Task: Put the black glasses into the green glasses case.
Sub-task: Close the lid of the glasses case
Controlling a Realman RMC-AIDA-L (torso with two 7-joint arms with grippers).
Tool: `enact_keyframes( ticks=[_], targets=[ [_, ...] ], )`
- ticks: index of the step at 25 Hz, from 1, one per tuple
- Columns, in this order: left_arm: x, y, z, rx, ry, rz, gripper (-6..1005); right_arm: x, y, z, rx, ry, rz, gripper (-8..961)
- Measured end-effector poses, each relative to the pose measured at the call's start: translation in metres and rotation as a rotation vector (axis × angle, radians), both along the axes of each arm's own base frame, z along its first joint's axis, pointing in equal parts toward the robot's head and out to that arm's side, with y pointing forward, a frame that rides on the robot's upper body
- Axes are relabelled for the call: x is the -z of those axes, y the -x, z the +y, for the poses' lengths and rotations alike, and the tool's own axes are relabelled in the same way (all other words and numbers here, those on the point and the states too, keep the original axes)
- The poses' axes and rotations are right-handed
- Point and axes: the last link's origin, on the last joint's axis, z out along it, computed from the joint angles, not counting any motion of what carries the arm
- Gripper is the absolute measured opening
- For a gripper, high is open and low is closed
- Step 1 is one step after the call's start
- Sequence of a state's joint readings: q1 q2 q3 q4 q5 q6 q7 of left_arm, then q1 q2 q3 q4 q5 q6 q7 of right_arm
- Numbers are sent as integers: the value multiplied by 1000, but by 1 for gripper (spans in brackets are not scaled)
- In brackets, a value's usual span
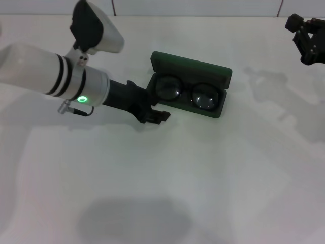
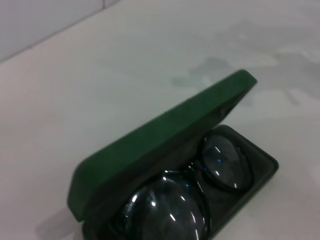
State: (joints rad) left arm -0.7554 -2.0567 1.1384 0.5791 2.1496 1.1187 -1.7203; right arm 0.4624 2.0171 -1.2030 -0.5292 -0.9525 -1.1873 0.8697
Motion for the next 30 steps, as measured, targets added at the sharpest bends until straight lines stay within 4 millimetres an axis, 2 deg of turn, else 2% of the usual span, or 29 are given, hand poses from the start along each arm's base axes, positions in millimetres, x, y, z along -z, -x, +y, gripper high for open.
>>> enact_keyframes(
  ticks=[14, 25, 30],
  targets=[
    [14, -14, 1, 42, 31, 27, 554, 0, 2, 1, -9, -4, -7, 27],
    [12, -16, 7, 35, -10, 10, 553, 2, -1, 0, -2, -1, -8, 27],
    [10, -21, -3, 59, 58, -19, 553, 2, -2, -2, 2, -1, -7, 28]
  ],
)
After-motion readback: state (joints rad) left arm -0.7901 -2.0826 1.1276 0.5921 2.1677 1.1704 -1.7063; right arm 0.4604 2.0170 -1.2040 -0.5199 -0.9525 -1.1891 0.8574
